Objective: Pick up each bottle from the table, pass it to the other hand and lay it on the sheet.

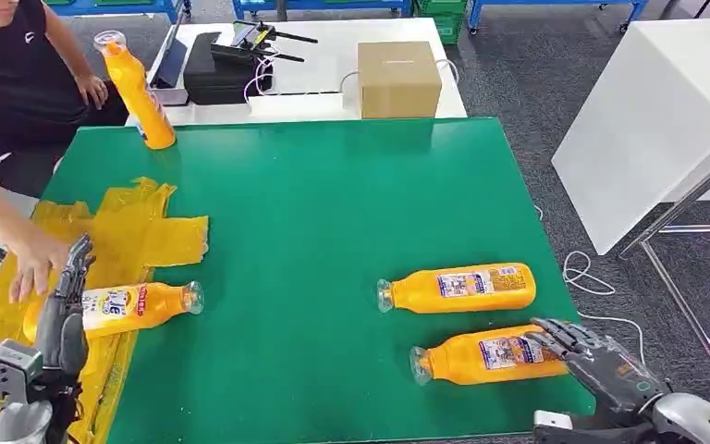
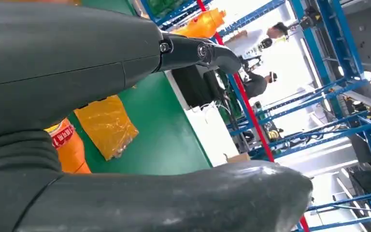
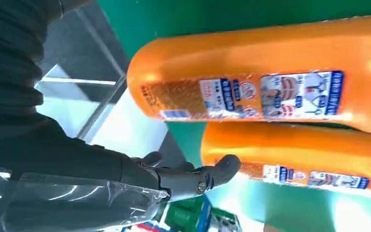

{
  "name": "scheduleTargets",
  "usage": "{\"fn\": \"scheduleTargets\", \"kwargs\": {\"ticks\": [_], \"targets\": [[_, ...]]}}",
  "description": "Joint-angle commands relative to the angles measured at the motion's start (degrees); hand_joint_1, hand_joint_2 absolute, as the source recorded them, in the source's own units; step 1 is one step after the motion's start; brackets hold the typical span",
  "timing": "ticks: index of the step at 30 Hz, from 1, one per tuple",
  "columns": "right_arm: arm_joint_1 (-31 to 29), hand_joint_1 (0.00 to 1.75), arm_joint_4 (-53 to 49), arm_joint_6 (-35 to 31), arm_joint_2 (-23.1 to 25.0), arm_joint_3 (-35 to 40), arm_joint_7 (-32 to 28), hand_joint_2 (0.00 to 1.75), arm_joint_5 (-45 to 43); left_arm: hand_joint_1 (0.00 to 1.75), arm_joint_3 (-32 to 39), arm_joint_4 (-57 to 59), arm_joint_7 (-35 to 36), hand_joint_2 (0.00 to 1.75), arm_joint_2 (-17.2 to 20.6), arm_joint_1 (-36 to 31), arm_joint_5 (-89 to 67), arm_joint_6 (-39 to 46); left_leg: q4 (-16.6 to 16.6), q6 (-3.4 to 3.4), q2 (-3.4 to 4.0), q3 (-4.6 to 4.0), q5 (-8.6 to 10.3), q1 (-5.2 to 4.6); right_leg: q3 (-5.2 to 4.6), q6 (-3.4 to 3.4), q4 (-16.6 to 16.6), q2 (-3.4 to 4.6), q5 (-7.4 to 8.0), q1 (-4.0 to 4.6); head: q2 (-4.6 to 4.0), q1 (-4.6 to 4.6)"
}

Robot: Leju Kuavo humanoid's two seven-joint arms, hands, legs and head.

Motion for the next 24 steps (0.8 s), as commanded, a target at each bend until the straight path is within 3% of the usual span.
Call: {"fn": "scheduleTargets", "kwargs": {"ticks": [1,5,15,20,24], "targets": [[-2.76,0.00,5.34,0.93,5.83,-0.16,0.01,1.75,3.01,0.00,1.73,1.05,0.00,0.00,-2.23,-0.68,0.16,-1.12,-0.14,-0.08,-0.02,0.16,0.01,0.16,0.23,0.01,-0.27,-0.04,0.08,0.16,0.00,-0.02],[-7.98,0.00,10.13,3.36,8.36,0.65,-1.73,1.75,4.07,0.00,1.48,1.97,0.00,0.00,-2.54,-1.73,-0.33,-1.43,-0.11,-0.05,0.05,0.11,0.02,0.11,0.15,0.00,-0.20,0.04,0.09,0.11,0.00,0.00],[-9.18,0.00,10.74,4.49,8.64,0.66,-2.21,1.75,3.75,0.00,1.41,2.22,0.00,0.00,-2.49,-2.03,-0.11,-1.83,-0.19,-0.11,0.00,0.24,-0.01,0.20,0.31,0.01,-0.33,-0.04,0.07,0.20,0.00,-0.02],[-16.93,0.00,20.18,8.26,13.53,4.13,-4.00,1.75,6.18,0.00,0.15,4.44,0.00,0.00,-2.59,-4.37,-0.56,-1.64,-0.12,-0.05,0.06,0.13,0.06,0.11,0.17,0.01,-0.22,0.04,0.12,0.10,0.00,-0.02],[-19.12,0.00,23.75,8.38,14.90,5.67,-4.12,1.75,7.32,0.00,0.12,5.19,0.00,0.00,-2.43,-5.16,0.22,-2.01,-0.17,-0.09,0.02,0.19,0.09,0.15,0.25,0.00,-0.31,0.00,0.16,0.16,0.00,-0.02]]}}
